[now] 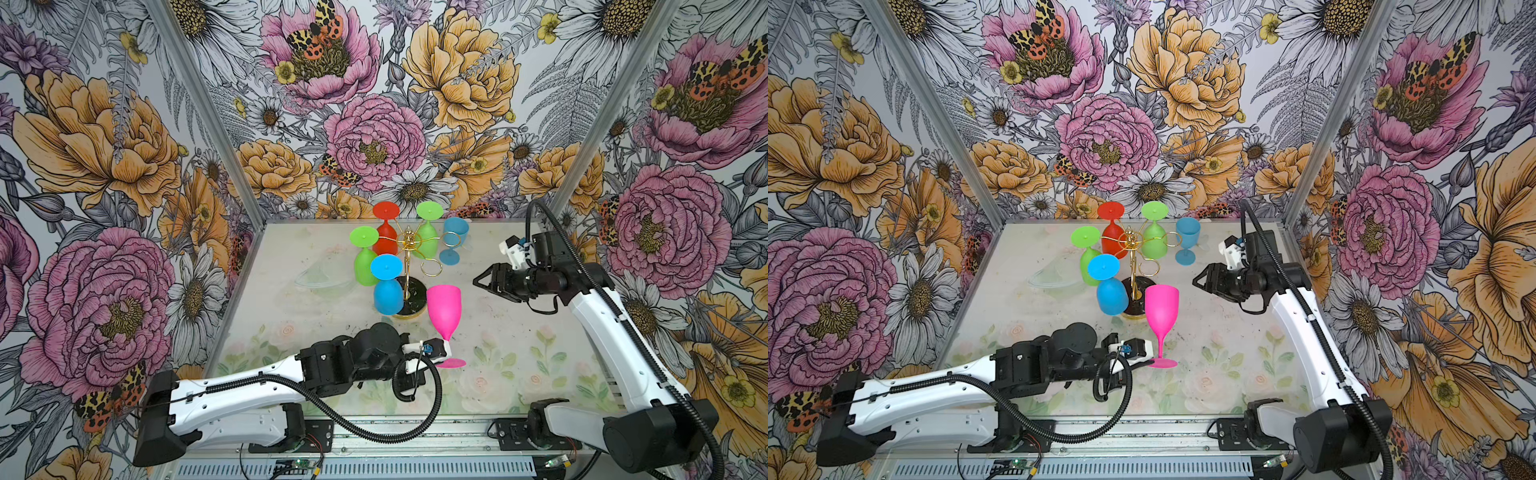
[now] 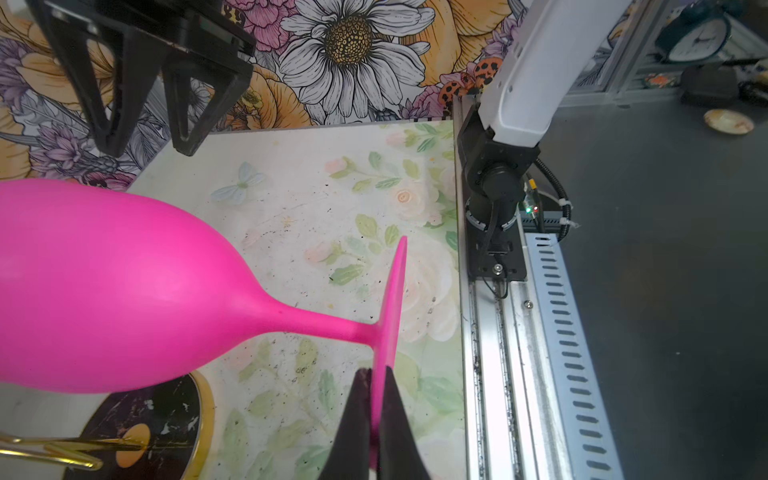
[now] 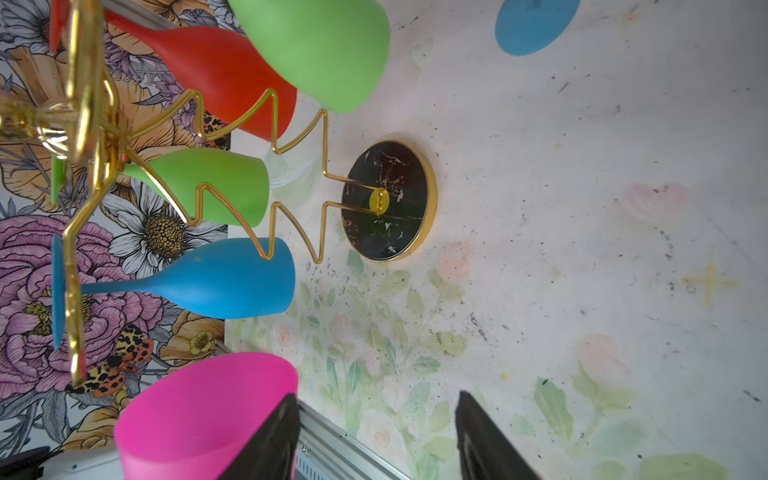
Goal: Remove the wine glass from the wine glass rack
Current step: 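Carry the magenta glass nearer and set it upright with the left gripper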
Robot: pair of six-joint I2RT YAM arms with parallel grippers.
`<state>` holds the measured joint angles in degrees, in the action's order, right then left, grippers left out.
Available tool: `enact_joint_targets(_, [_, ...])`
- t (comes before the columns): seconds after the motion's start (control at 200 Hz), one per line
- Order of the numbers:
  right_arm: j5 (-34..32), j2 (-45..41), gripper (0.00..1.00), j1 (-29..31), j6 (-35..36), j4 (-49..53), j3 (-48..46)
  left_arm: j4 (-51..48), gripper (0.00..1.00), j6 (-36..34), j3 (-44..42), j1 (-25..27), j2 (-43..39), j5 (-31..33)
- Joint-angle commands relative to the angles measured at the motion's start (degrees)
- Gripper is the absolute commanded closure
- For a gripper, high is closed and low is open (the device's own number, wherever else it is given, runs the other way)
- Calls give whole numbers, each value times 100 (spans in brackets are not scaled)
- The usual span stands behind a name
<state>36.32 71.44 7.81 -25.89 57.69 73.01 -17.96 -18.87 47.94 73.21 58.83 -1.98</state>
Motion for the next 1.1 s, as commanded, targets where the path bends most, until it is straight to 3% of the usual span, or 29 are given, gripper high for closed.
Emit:
enact_joint_targets(0.0, [610,199,39,226,99,32,289,95,100,-992,-197,204,-178,717])
enact_joint_targets(0.3, [799,410,39,530,-56,32,570,186,100,-2572,-644,807,-306,2382])
enact_joint_targets(0.736, [1142,401,44,793,-196,33,638,269,100,-3787,-1053,1025,-124,3602])
enact_joint_targets(1.096, [1322,423,51,985,-145,40,597,1324,100,-4621,-1390,1187,203,4584])
